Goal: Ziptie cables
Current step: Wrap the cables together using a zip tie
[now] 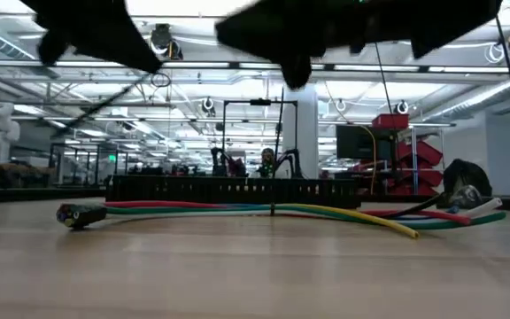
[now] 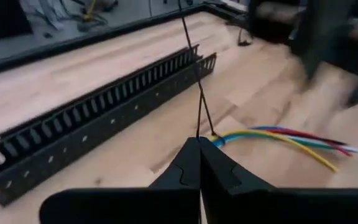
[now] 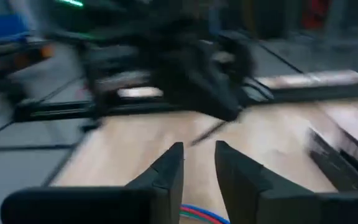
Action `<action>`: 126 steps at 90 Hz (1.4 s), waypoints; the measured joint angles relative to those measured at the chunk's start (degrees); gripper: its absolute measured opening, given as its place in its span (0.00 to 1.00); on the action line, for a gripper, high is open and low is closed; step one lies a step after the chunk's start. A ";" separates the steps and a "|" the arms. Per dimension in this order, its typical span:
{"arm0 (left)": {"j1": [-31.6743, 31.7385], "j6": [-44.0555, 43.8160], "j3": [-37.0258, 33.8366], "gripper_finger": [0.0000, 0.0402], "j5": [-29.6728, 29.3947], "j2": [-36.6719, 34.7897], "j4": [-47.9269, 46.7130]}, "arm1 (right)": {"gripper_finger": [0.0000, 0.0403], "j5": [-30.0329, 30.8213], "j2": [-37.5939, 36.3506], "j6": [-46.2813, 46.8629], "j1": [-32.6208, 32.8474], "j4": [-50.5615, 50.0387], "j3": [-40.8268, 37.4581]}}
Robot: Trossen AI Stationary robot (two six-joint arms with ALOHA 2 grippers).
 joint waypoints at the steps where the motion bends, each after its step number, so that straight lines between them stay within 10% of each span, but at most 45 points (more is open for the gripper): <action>1: 0.24 0.77 0.01 0.00 -0.03 0.32 0.66 | 0.22 0.18 0.45 0.42 -0.19 0.31 0.13; 70: 2.86 10.00 0.01 0.00 0.26 4.35 7.66 | 0.24 3.70 7.58 1.38 -3.08 5.55 3.81; 95: 2.95 10.40 0.01 0.00 -0.04 4.35 8.23 | 0.02 -0.99 7.58 -0.20 -4.31 5.08 3.81; 126: 1.44 19.43 1.30 0.00 6.97 3.66 8.83 | 0.00 -8.00 7.39 -12.26 -4.23 3.61 3.79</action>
